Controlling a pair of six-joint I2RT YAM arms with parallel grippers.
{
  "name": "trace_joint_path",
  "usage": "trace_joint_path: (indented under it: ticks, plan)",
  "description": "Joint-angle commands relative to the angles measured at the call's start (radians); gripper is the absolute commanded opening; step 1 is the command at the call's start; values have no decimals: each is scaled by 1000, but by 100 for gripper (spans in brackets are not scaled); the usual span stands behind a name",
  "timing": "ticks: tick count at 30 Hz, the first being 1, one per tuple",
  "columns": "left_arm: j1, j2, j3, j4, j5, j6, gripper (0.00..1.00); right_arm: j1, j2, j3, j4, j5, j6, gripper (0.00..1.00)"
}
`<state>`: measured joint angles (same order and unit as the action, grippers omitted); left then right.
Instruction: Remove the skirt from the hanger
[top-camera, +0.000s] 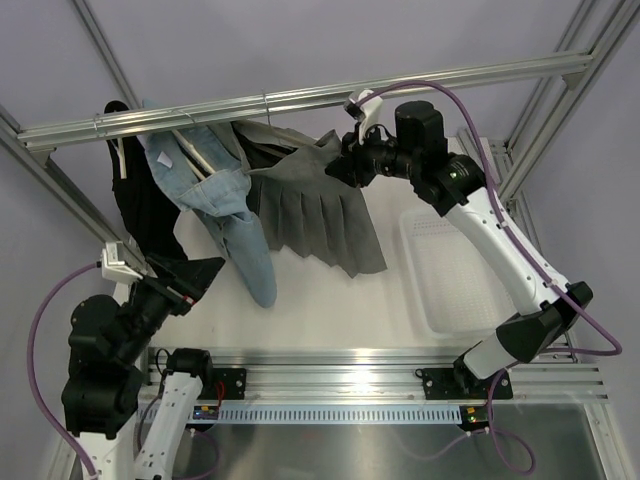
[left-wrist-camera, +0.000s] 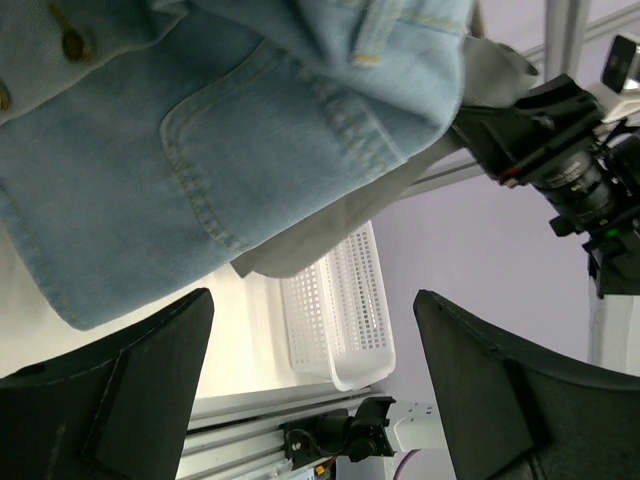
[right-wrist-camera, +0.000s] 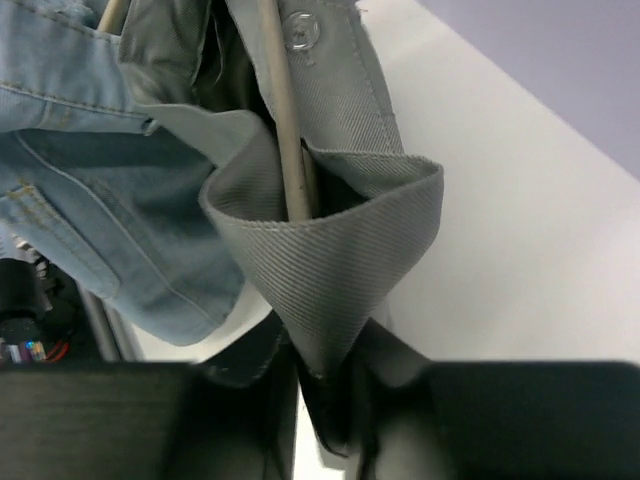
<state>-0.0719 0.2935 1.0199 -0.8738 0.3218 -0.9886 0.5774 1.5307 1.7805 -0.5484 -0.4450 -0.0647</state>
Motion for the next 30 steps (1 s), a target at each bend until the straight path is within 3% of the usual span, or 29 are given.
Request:
trace_joint_path:
  ticks: [1, 3, 4, 11, 17, 30]
  plan:
    - [4, 61, 114, -33, 36, 88, 85, 44, 14, 74, 13, 43, -53, 21]
    - [6, 70, 143, -19, 40, 96, 85, 65, 6, 66, 25, 57, -58, 11]
    - [4, 73, 149, -14, 49, 97, 85, 73, 2, 63, 30, 71, -61, 0]
    - [4, 147, 216, 16, 102, 122, 79, 131, -58, 79, 15, 193, -64, 0]
    - [6, 272, 351, -10, 83, 189, 82, 136, -156, 48, 90, 261, -24, 0]
    - [3, 525, 609, 76, 155, 196, 88, 134, -172, 106, 125, 220, -17, 0]
